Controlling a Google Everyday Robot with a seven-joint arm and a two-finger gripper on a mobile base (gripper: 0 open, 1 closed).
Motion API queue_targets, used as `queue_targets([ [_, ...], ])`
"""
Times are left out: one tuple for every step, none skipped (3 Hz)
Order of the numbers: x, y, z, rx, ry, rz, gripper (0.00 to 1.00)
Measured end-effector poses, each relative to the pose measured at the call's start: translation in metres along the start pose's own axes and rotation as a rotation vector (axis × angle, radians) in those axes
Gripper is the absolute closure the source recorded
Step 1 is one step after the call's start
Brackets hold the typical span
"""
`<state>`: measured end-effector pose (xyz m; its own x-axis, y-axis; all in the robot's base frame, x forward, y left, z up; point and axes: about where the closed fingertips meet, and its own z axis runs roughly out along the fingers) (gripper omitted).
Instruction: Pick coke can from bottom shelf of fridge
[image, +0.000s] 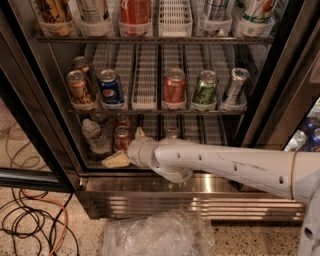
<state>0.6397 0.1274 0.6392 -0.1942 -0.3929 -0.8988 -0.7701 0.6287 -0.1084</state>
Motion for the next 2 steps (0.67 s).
queue_targets([
  [0.003, 0.005, -0.002, 0.003, 0.008, 0.021, 0.0],
  [0.006, 0.007, 0.013, 0.008, 0.002, 0.024, 0.0],
])
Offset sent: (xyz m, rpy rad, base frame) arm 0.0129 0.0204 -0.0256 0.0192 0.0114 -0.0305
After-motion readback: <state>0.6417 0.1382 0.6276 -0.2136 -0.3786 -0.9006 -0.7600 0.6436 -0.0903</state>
